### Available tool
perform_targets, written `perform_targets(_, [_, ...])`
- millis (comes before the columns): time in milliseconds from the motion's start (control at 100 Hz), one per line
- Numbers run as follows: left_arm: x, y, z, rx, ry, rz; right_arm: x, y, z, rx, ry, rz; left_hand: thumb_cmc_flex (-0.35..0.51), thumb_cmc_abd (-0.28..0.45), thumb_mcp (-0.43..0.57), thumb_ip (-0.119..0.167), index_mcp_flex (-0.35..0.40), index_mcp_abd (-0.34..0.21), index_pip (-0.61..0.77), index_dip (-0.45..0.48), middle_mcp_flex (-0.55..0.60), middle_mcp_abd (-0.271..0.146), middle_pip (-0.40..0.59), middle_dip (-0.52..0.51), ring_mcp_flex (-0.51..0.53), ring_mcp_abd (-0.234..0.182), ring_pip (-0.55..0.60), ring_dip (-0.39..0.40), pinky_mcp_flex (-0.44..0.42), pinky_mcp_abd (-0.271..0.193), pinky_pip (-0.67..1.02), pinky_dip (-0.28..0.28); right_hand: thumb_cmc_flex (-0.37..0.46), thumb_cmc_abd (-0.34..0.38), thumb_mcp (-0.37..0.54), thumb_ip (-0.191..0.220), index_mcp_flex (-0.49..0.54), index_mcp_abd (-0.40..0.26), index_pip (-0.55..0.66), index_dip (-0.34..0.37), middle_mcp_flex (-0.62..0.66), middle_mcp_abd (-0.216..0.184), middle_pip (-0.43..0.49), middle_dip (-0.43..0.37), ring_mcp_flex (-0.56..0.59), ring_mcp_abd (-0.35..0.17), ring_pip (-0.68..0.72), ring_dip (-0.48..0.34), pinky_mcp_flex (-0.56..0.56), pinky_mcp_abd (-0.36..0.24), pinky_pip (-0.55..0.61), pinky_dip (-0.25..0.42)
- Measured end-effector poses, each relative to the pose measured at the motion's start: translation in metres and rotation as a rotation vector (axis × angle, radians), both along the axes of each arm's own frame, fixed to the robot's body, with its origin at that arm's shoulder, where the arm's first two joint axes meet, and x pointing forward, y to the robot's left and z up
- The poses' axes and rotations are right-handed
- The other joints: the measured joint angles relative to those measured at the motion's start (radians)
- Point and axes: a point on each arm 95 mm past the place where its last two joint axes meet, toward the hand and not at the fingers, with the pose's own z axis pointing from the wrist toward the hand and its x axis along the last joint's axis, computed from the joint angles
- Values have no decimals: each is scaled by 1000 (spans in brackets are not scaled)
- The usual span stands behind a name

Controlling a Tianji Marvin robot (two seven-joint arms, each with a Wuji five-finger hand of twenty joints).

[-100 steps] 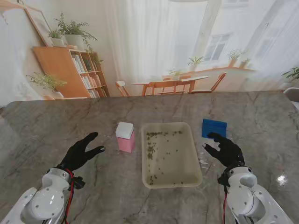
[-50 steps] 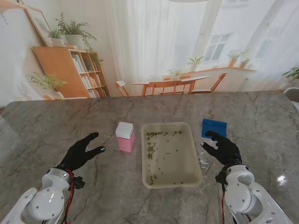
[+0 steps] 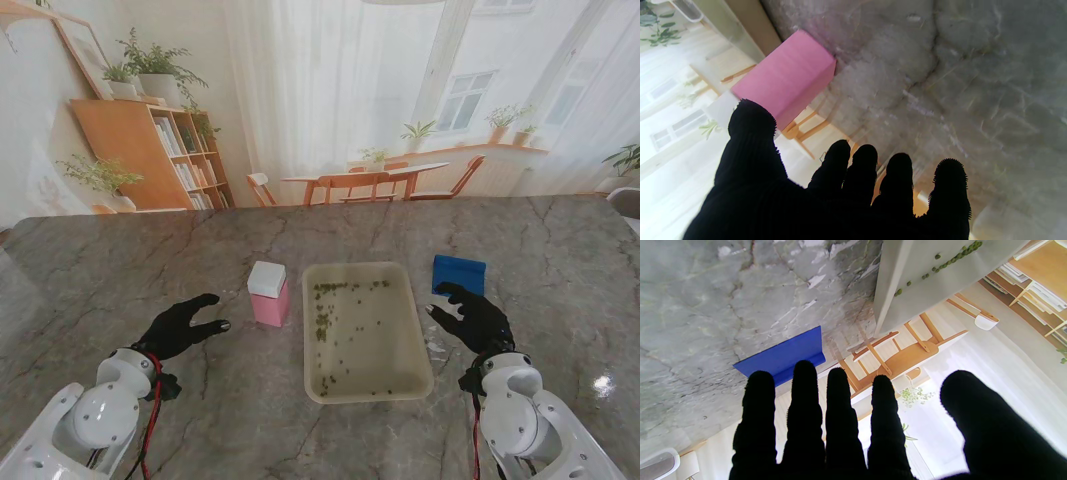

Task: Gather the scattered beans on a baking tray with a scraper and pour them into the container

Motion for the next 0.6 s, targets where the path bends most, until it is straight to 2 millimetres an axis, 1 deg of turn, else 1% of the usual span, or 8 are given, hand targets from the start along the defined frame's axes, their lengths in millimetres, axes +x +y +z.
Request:
perform_targets(60, [8, 1, -7, -4, 48, -31, 0, 0, 0, 2, 5, 2, 0, 0, 0, 0, -36, 20, -13, -2, -34, 0, -7, 1, -21, -7, -14, -6, -12, -9, -11, -2, 0, 0, 0, 0, 0, 2, 0, 0, 12, 0, 0, 0, 0, 0, 0, 0, 5, 0, 1, 0])
perform_targets(90, [12, 1, -10, 0, 68, -51, 1, 1, 0, 2, 9, 4, 0, 0, 0, 0, -56, 35, -41, -37, -52, 1, -16, 1, -40, -7, -12, -12, -15, -12, -16, -12, 0, 0, -13, 0, 1, 2, 0, 0, 14, 0, 0, 0, 0, 0, 0, 0, 5, 0, 1, 0])
perform_targets(180, [24, 0, -18, -14, 93, -83, 1, 1, -1, 3, 16, 8, 0, 0, 0, 0, -151, 75, -85, -66, -116, 15, -20, 1, -81, -7, -21, -23, -50, -25, -56, -37, 0, 1, -12, 0, 12, 3, 3, 0, 25, 1, 0, 0, 1, 0, 0, 0, 6, 1, 2, 0])
perform_targets(220, [28, -2, -20, -40, 102, -97, 1, 1, -1, 4, 16, 8, -2, 0, 0, 0, -186, 94, -92, -78, -152, 27, -27, -4, -118, -7, -26, -26, -77, -58, -90, -61, 0, 1, -12, 0, 12, 3, 3, 0, 26, 1, 0, 0, 1, 0, 0, 0, 6, 1, 2, 0])
perform_targets(280, [35, -4, -22, -64, 120, -138, 1, 1, -1, 4, 16, 8, -36, 1, 0, 0, -236, 112, -111, -105, -217, 40, -30, -9, -163, -3, -29, -35, -105, -85, -131, -76, 0, 11, -14, 0, 12, 3, 3, 0, 26, 1, 0, 0, 1, 0, 0, 0, 7, 2, 3, 0])
perform_targets(400, [48, -8, -24, -49, 127, -221, 2, 2, -1, 5, 16, 12, -62, 1, 0, 0, -236, 126, -132, -218, -278, 55, -40, -17, -195, 6, -29, -39, -124, -87, -168, -89, 0, 12, -25, 0, 13, 3, 3, 0, 31, 1, 0, 0, 1, 0, 0, 0, 7, 6, 6, 0])
perform_targets(490, [58, -8, -25, -78, 127, -237, 3, 3, -1, 6, 20, 16, -74, 1, 0, 0, -236, 133, -132, -233, -290, 64, -42, -17, -205, 7, -29, -43, -132, -110, -168, -90, 0, 12, -26, 0, 24, 6, 11, 0, 39, 1, 0, 0, 2, 0, 0, 0, 8, 9, 6, 0])
perform_targets(600, [65, -6, -26, -67, 110, -275, 3, 3, -1, 6, 23, 20, -102, 1, 0, 0, -236, 136, -132, -244, -297, 67, -42, -17, -205, 8, -29, -43, -118, -111, -165, -90, 0, 12, -26, 0, 24, 8, 13, 0, 40, 1, 0, 0, 23, 0, 6, 0, 10, 9, 6, 1])
